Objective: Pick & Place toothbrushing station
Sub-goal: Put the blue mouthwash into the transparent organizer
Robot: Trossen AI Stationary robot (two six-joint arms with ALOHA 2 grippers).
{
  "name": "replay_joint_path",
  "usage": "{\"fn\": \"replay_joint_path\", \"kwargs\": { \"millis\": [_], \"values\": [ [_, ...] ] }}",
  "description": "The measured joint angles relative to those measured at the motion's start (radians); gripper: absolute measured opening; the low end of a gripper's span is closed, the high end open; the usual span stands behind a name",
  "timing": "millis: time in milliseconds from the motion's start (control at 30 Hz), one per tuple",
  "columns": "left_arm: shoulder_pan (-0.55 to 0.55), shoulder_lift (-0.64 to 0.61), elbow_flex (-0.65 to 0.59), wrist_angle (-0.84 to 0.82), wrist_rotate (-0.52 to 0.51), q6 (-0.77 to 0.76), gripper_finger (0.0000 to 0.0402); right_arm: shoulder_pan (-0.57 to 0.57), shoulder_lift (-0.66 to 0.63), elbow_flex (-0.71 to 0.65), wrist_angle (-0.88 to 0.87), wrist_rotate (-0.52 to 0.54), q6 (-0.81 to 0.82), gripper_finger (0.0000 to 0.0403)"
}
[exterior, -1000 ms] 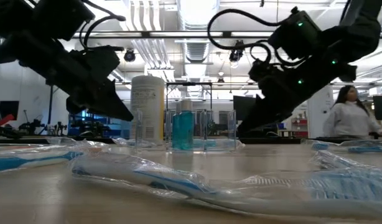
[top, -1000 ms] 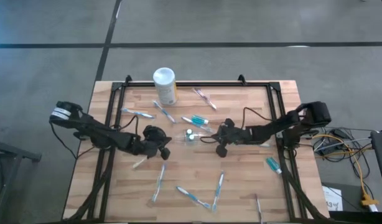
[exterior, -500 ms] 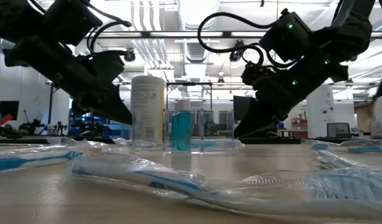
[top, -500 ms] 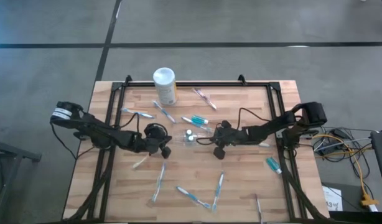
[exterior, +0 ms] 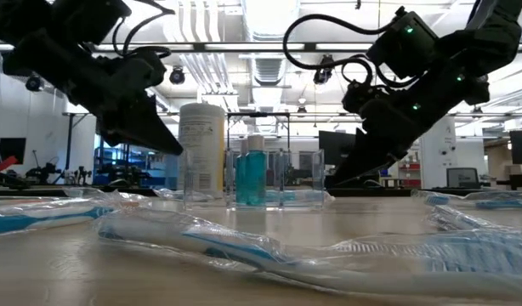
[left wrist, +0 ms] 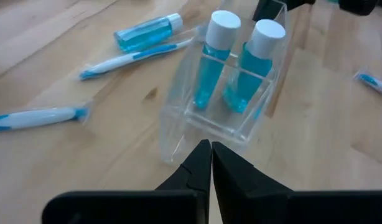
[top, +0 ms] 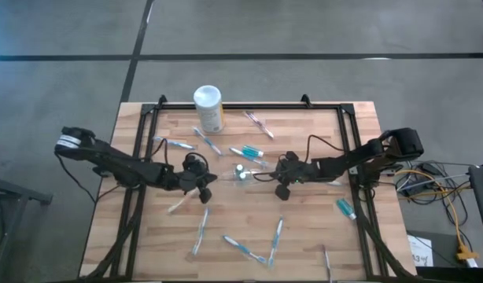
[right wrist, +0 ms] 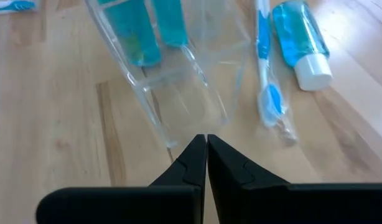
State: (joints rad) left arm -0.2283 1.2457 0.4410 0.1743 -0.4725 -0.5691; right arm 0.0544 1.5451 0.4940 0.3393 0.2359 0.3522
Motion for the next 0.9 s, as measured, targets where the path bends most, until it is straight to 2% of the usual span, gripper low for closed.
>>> {"fn": "replay_joint_path", "kwargs": {
  "millis": [100, 200, 267, 300, 400, 567, 633, 667, 767, 900],
  "values": [
    [0.004, -0.060, 0.024, -0.101, -0.011, 0.035, 0.0019, 0.000, -0.023, -0.022, 0.001, 0.003, 0.008, 0.0013],
    [0.030, -0.128, 0.070, -0.217, -0.095, 0.124, 0.0015, 0.000, -0.043, -0.039, 0.000, 0.036, 0.003, 0.0013],
    [0.074, -0.168, 0.116, -0.274, -0.138, 0.180, 0.0008, -0.003, -0.056, -0.046, 0.000, 0.065, -0.013, 0.0013],
    [0.110, -0.179, 0.143, -0.305, -0.127, 0.218, 0.0005, -0.004, -0.061, -0.050, 0.003, 0.078, -0.019, 0.0013],
    [0.276, -0.185, 0.237, -0.377, 0.041, 0.332, 0.0004, -0.028, -0.072, -0.056, 0.001, 0.081, -0.044, 0.0013],
    [0.603, -0.060, 0.381, -0.421, 0.543, 0.463, 0.0003, -0.094, -0.082, -0.068, 0.001, 0.081, -0.072, 0.0013],
    [0.682, 0.025, 0.434, -0.430, 0.683, 0.496, 0.0002, -0.129, -0.088, -0.084, -0.009, 0.078, -0.079, 0.0013],
    [0.698, 0.073, 0.462, -0.446, 0.724, 0.515, 0.0002, -0.152, -0.088, -0.092, -0.005, 0.060, -0.088, 0.0013],
    [0.703, 0.217, 0.556, -0.521, 0.752, 0.609, 0.0002, -0.232, -0.088, -0.125, -0.004, -0.024, -0.122, 0.0013],
    [0.696, 0.390, 0.705, -0.637, 0.752, 0.705, 0.0001, -0.290, -0.090, -0.177, 0.064, -0.044, -0.142, 0.0013]
  ]
}}
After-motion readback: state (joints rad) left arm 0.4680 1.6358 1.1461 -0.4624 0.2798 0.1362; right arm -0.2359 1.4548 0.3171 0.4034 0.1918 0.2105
